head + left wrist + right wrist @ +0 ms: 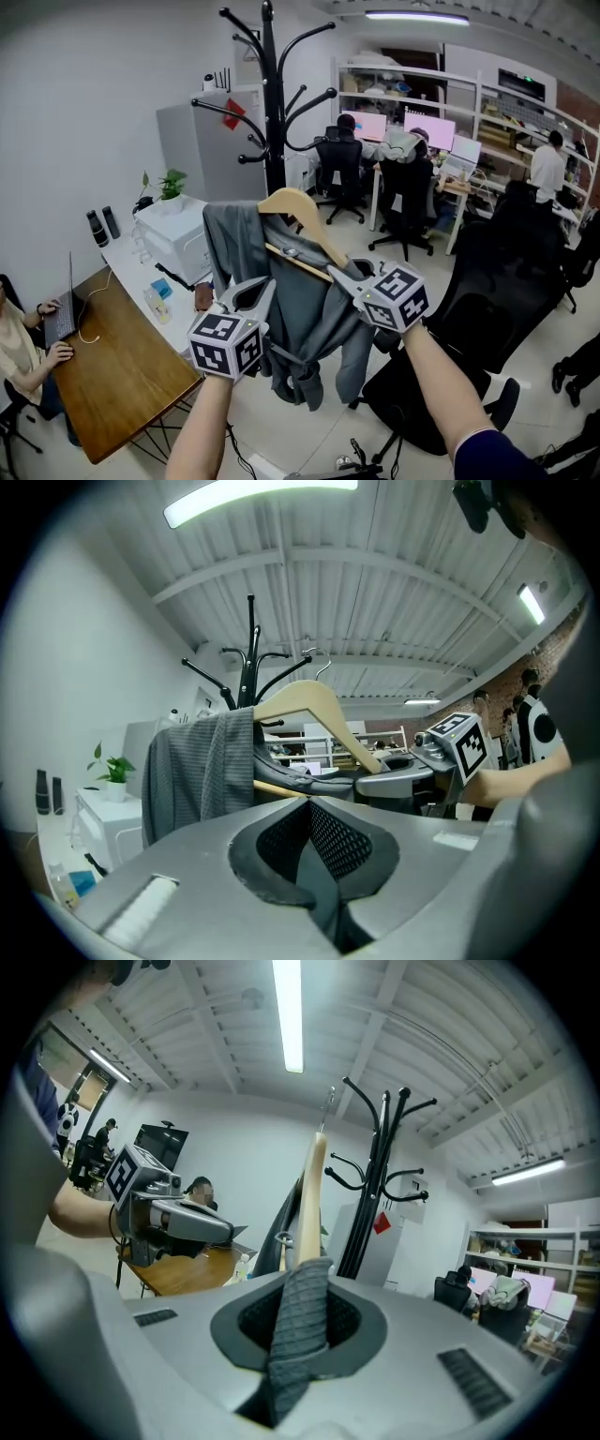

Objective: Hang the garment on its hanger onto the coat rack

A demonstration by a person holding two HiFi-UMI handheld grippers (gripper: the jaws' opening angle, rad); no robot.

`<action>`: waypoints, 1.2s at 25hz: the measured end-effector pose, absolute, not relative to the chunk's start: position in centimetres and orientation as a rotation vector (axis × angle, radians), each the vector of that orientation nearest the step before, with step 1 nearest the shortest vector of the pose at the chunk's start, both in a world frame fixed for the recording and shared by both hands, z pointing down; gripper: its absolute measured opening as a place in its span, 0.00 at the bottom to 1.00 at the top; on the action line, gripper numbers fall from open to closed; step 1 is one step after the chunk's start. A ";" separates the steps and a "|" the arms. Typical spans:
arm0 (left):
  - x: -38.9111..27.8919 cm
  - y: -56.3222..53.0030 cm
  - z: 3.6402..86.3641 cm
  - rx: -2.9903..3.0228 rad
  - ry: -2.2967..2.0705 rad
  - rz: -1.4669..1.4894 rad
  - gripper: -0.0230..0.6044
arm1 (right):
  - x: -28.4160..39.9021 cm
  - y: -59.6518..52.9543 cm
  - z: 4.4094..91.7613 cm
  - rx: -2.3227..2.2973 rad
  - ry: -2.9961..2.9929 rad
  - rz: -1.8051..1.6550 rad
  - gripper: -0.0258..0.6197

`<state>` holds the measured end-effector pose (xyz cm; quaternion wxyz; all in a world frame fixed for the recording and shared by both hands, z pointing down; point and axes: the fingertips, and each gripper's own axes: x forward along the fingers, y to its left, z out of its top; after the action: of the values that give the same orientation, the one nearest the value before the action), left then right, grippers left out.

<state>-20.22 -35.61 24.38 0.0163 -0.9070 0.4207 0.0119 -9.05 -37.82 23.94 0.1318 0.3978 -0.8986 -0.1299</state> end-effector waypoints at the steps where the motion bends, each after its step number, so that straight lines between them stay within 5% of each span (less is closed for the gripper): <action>1: -20.3 -36.3 24.2 -2.813 1.319 0.041 0.04 | -9.2 -38.6 23.7 1.148 -2.614 -0.373 0.10; 30: -23.0 -43.2 25.6 -2.728 1.552 0.038 0.04 | -13.2 -56.4 26.5 0.949 -2.535 -0.194 0.10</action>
<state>-23.03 -43.17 25.62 0.0015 -0.8692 0.4944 0.0120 -13.19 -56.38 26.49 0.2121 0.3416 -0.9129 -0.0699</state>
